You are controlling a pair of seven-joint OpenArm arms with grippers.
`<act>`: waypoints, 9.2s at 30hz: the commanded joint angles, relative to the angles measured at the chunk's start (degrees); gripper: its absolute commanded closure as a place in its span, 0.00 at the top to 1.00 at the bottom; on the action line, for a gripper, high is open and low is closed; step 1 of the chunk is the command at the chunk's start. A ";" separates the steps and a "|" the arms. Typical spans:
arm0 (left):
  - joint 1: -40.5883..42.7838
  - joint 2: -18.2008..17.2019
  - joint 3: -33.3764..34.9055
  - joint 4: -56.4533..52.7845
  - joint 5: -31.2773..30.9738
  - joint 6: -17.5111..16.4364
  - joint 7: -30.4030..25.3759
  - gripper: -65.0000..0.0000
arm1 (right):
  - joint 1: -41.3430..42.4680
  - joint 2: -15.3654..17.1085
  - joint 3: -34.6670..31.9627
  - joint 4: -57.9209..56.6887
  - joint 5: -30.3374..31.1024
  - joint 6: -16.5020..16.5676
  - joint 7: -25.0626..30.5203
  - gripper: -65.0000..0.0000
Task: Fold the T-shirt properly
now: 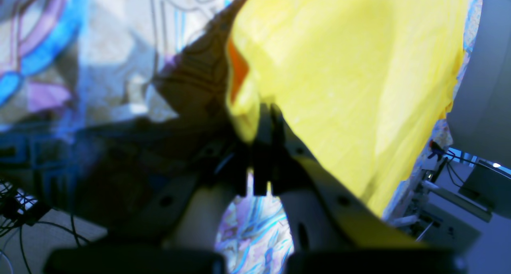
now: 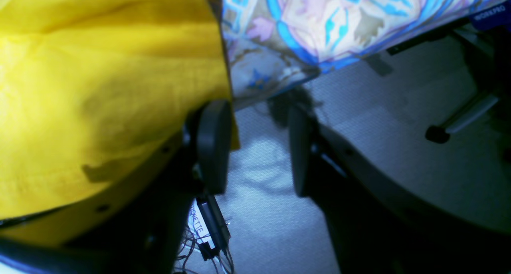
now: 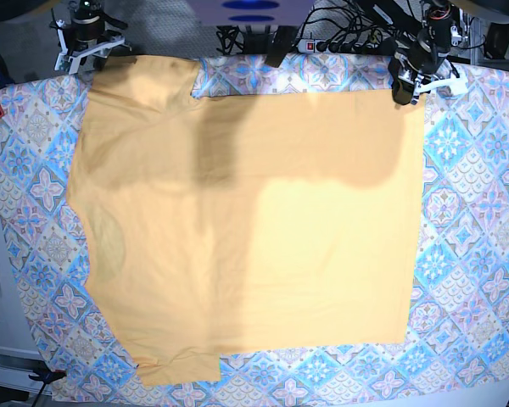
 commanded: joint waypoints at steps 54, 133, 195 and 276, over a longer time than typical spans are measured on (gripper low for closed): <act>-0.23 -0.20 -0.03 0.14 3.75 0.75 0.33 0.00 | 2.49 0.64 -12.61 6.82 -50.35 -6.24 -8.69 0.37; 0.12 -3.45 -0.56 3.13 3.67 0.75 0.15 0.00 | -4.11 8.37 -5.84 23.61 -38.05 16.36 -12.29 0.00; -31.88 -1.78 -2.67 -1.17 16.68 0.75 0.24 0.00 | 37.21 8.11 -9.27 2.25 -37.78 17.50 -18.19 0.00; -23.00 1.56 -2.76 -12.08 1.91 0.84 0.50 0.40 | 27.54 4.86 -5.49 5.50 -38.05 17.15 -11.06 0.25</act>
